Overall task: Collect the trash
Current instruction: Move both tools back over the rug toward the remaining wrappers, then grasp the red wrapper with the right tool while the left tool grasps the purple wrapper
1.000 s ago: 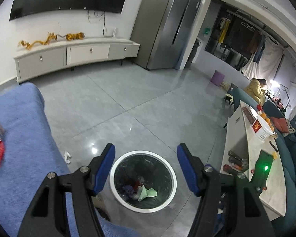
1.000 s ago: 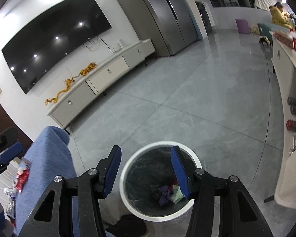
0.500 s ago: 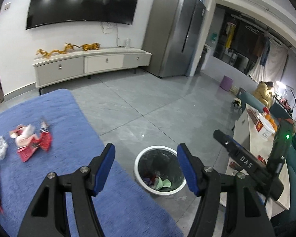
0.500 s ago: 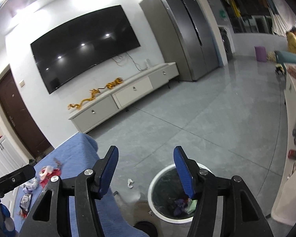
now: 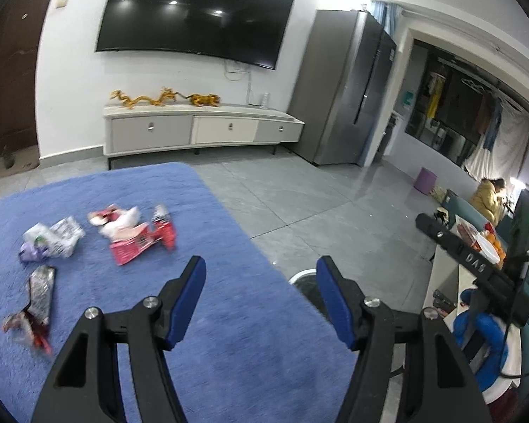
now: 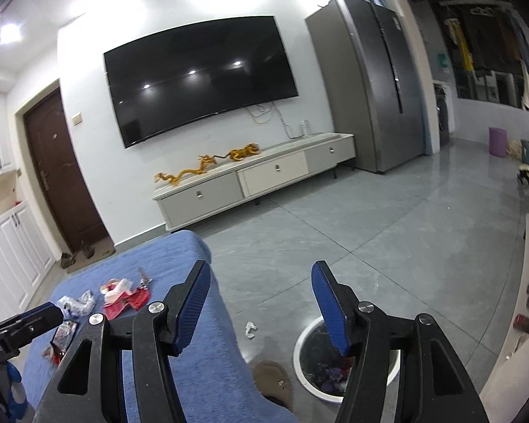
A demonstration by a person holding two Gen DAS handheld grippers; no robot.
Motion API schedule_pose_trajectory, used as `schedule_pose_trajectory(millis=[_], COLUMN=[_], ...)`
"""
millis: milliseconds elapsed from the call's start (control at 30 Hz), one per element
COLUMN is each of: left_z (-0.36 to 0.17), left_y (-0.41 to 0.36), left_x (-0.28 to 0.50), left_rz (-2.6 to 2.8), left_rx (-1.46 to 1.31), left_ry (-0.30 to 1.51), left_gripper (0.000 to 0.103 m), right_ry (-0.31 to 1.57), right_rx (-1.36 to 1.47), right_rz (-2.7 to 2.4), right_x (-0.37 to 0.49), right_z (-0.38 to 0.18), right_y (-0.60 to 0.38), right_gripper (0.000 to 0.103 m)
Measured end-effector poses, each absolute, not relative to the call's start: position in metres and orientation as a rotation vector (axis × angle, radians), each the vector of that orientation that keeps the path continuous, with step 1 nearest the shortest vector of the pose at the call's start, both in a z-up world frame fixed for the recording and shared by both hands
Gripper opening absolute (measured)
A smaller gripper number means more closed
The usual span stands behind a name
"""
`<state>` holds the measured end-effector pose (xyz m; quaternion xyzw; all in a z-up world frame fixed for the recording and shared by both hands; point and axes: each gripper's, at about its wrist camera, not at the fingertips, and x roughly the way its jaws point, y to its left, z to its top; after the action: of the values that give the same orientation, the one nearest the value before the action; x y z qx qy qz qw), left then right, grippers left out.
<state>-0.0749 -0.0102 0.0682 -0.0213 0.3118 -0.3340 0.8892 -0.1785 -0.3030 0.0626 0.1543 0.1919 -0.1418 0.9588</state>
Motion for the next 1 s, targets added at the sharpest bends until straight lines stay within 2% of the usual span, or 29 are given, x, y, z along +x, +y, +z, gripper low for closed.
schedule_pose_trajectory(millis=[600, 1000], left_z=[0.015, -0.021], left_y=[0.138, 0.205], left_x=[-0.002, 0.093], left_rz=[-0.45, -0.345], left_rx=[-0.17, 0.057], left_ry=[0.7, 0.802], left_gripper=[0.063, 0.063], right_ry=[0.552, 0.681], right_rx=[0.218, 0.184], right_rz=[-0.148, -0.049], right_x=[-0.096, -0.018], right_z=[0.027, -0.012], right_y=[-0.237, -0.21], right_gripper=[0.057, 0.057])
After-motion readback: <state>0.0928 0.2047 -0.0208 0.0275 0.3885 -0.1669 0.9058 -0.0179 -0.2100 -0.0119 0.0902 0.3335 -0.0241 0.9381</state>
